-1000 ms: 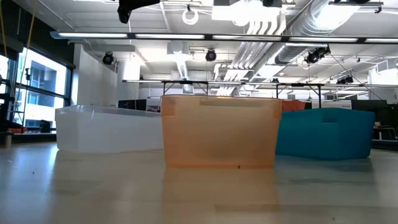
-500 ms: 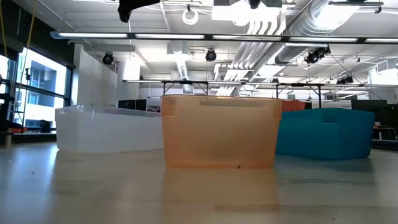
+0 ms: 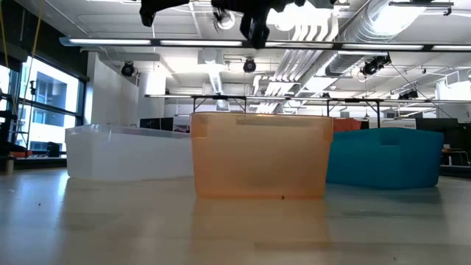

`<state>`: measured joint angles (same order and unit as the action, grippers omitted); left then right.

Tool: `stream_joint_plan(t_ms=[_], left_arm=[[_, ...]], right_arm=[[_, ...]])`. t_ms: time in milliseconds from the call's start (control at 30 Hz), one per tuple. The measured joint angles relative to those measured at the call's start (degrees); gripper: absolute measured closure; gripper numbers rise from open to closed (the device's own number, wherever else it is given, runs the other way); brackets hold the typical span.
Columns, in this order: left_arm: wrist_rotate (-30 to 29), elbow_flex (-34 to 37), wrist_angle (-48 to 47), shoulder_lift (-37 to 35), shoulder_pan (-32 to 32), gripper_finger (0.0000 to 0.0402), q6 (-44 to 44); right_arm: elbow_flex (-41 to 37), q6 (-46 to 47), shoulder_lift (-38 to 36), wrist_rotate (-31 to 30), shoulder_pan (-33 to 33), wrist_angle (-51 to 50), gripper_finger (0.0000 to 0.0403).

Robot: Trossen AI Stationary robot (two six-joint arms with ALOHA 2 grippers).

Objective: Sort Halloween decoration
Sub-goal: Put the black spider toy into the orange bin

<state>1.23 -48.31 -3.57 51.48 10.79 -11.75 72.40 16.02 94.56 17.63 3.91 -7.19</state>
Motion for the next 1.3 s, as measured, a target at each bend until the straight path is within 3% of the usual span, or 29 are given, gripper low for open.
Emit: stream_joint_plan(t_ms=[267, 400, 500, 833, 1067, 1300], left_arm=[[0.0, -0.02, -0.02, 0.0, -0.01, 0.025, -0.02], [0.0, -0.02, -0.04, 0.01, -0.01, 0.025, 0.0], [0.01, -0.01, -0.13, 0.01, -0.01, 0.025, -0.02], [0.0, -0.01, -0.17, -0.02, 0.01, 0.025, -0.04], [-0.16, -0.02, -1.35, -0.02, 0.0, 0.025, -0.04], [-0.45, 0.0, -2.26, -0.01, 0.0, 0.025, -0.05]], right_arm=[[6.38, -1.69, 9.97, 2.15, 4.15, -10.12, 0.0403], [9.81, -6.54, 14.72, -5.47, 5.31, -22.39, 0.0403], [10.14, -7.42, 16.76, -7.62, 5.27, -27.21, 0.0403], [8.46, -6.82, 19.73, -7.72, 4.3, -27.92, 0.0403], [8.46, -7.31, 19.87, -11.67, 4.31, -28.01, 0.0403], [8.46, -2.94, 19.87, -10.98, 3.25, -28.06, 0.0392]])
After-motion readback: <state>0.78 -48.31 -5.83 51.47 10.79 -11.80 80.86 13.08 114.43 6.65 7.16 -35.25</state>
